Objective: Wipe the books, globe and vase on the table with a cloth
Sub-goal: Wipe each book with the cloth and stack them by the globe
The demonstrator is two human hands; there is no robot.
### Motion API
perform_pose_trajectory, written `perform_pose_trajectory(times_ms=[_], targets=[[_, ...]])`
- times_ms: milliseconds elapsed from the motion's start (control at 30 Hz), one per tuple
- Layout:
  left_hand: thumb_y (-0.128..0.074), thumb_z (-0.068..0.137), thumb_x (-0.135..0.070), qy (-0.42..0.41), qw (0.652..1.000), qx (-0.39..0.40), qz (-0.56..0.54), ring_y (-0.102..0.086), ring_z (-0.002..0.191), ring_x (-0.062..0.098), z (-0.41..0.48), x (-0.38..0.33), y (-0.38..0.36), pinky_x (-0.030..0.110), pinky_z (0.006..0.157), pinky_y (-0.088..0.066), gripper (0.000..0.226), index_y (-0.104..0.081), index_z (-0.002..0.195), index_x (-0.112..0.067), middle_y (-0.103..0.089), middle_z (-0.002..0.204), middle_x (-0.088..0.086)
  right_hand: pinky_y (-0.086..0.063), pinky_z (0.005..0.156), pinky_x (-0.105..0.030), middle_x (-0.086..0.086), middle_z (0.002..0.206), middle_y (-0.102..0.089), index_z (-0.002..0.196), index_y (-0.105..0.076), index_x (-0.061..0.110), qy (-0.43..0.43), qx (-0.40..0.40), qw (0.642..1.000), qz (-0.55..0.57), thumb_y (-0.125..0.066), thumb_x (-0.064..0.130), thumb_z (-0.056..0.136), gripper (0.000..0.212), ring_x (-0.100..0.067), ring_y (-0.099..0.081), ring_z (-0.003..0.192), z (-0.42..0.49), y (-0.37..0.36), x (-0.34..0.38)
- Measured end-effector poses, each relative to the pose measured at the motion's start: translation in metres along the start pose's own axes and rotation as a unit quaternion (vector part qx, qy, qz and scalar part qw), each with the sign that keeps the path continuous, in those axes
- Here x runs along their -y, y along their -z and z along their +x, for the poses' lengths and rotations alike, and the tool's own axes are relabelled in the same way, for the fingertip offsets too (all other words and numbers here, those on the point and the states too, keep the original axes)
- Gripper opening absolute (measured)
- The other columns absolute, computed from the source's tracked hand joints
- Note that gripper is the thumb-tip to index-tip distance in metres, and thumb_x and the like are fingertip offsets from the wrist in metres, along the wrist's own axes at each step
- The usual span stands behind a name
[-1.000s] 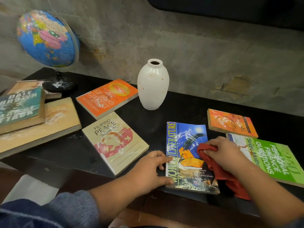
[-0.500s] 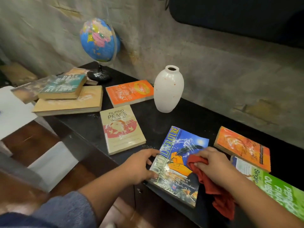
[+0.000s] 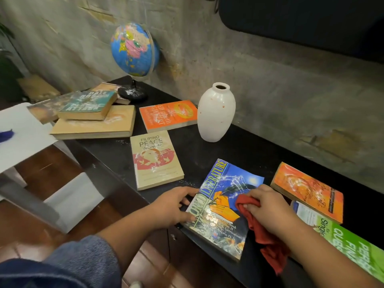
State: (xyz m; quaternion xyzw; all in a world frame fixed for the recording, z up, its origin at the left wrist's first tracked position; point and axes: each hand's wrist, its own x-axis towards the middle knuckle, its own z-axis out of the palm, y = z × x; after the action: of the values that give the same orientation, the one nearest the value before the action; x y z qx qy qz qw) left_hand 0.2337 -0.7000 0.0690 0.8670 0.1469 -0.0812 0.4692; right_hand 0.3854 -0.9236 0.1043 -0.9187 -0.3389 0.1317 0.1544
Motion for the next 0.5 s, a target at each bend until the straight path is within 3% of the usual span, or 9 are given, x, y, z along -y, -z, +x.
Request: perform_pose_trajectory(times_ms=[67, 167, 267, 367, 500], targets=[[-0.077, 0.075, -0.014, 0.000, 1.000, 0.000, 0.000, -0.051, 0.100, 0.005, 0.000, 0.001, 0.000, 0.015, 0.088, -0.040, 0.071, -0.043, 0.134, -0.035, -0.051, 0.124, -0.011, -0.032, 0.076, -0.023, 0.004, 0.096, -0.050, 0.102, -0.069, 0.024, -0.009, 0.016, 1.000, 0.004, -0.068, 0.022, 0.086, 0.016, -0.014, -0.049, 0.092, 0.002, 0.005, -0.005], [-0.076, 0.076, -0.014, -0.005, 1.000, -0.006, 0.011, -0.051, 0.100, 0.004, -0.001, 0.001, -0.001, 0.008, 0.082, -0.039, 0.072, -0.042, 0.136, -0.033, -0.050, 0.125, -0.010, -0.032, 0.075, -0.025, 0.000, 0.096, -0.050, 0.106, -0.070, 0.020, -0.056, -0.026, 0.998, -0.004, -0.065, 0.021, 0.088, 0.019, -0.019, -0.050, 0.094, 0.011, 0.012, -0.008], [-0.075, 0.077, -0.015, -0.014, 0.999, -0.018, 0.022, -0.049, 0.096, -0.002, -0.003, 0.002, -0.003, 0.002, 0.078, -0.035, 0.072, -0.041, 0.138, -0.031, -0.050, 0.126, -0.010, -0.029, 0.072, -0.024, -0.001, 0.098, -0.048, 0.107, -0.069, 0.019, -0.037, -0.029, 0.999, -0.015, -0.063, 0.019, 0.089, 0.019, -0.021, -0.051, 0.097, 0.013, 0.005, -0.002], [-0.075, 0.077, -0.015, -0.017, 0.999, -0.024, 0.018, -0.049, 0.096, -0.003, -0.003, 0.004, -0.004, 0.001, 0.078, -0.034, 0.072, -0.042, 0.138, -0.032, -0.050, 0.126, -0.011, -0.031, 0.074, -0.025, -0.001, 0.096, -0.051, 0.103, -0.070, 0.024, -0.044, 0.001, 0.999, -0.003, -0.066, 0.020, 0.087, 0.018, -0.022, -0.054, 0.099, 0.014, 0.009, -0.006], [-0.075, 0.077, -0.015, -0.018, 1.000, -0.024, 0.009, -0.050, 0.098, -0.002, -0.003, 0.004, -0.004, 0.003, 0.080, -0.035, 0.071, -0.043, 0.136, -0.034, -0.050, 0.123, -0.013, -0.033, 0.074, -0.025, -0.001, 0.095, -0.047, 0.108, -0.070, 0.021, -0.064, -0.039, 0.997, -0.021, -0.063, 0.021, 0.089, 0.020, -0.024, -0.054, 0.096, 0.022, 0.010, -0.004]])
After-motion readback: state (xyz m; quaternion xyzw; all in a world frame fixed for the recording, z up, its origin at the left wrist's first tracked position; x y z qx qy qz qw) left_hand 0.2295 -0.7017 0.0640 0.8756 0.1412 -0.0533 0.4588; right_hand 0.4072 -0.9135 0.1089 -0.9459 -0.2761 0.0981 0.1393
